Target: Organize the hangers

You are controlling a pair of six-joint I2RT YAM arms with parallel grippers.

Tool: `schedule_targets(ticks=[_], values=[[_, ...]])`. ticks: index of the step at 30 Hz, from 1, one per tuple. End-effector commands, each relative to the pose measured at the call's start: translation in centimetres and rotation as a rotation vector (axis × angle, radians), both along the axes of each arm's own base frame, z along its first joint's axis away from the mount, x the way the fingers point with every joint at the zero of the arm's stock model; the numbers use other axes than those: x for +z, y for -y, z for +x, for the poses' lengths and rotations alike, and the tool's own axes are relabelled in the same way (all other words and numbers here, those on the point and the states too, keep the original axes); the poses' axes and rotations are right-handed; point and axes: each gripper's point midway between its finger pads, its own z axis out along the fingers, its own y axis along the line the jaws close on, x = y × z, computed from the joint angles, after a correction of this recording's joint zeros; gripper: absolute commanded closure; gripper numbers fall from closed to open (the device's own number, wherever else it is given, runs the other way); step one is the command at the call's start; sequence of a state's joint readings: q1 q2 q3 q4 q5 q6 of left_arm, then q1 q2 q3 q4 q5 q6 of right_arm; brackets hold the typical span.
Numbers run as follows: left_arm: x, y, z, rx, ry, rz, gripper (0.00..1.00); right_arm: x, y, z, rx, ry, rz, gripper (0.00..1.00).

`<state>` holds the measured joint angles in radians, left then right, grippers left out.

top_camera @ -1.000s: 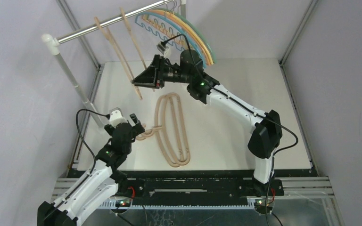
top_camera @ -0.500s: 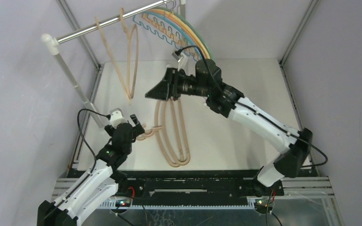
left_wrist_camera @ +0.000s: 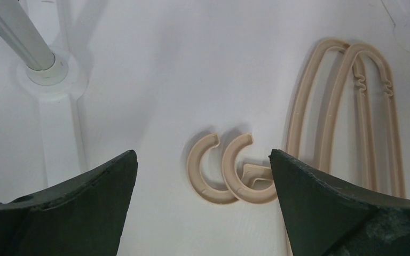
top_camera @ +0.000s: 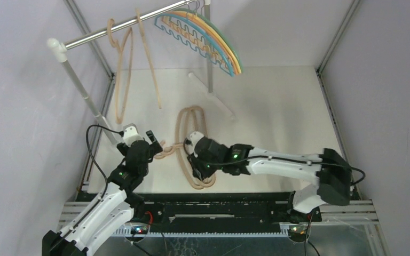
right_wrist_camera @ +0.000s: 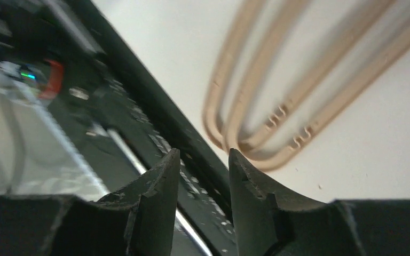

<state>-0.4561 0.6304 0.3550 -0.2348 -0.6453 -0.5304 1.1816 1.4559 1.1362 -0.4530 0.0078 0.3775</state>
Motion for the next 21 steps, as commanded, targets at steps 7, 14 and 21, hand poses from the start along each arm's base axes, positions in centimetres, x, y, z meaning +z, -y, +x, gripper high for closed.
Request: schedule_targets(ticks=[7,14,21], values=[[1.6,-0.2,0.2,0.011,0.030,0.008,0.01,-8.0,-1.1,1.2,0.006,0.051,-0.182,0.55],[1.6,-0.1,0.1,0.007,0.036,-0.005,0.00,-10.1,-1.7,2.4,-0.038,0.063,-0.241,0.50],[1.4,0.0,0.2,0.002,0.035,-0.007,0.00,-11.5,-1.4,3.1,-0.090,0.052,-0.267,0.49]])
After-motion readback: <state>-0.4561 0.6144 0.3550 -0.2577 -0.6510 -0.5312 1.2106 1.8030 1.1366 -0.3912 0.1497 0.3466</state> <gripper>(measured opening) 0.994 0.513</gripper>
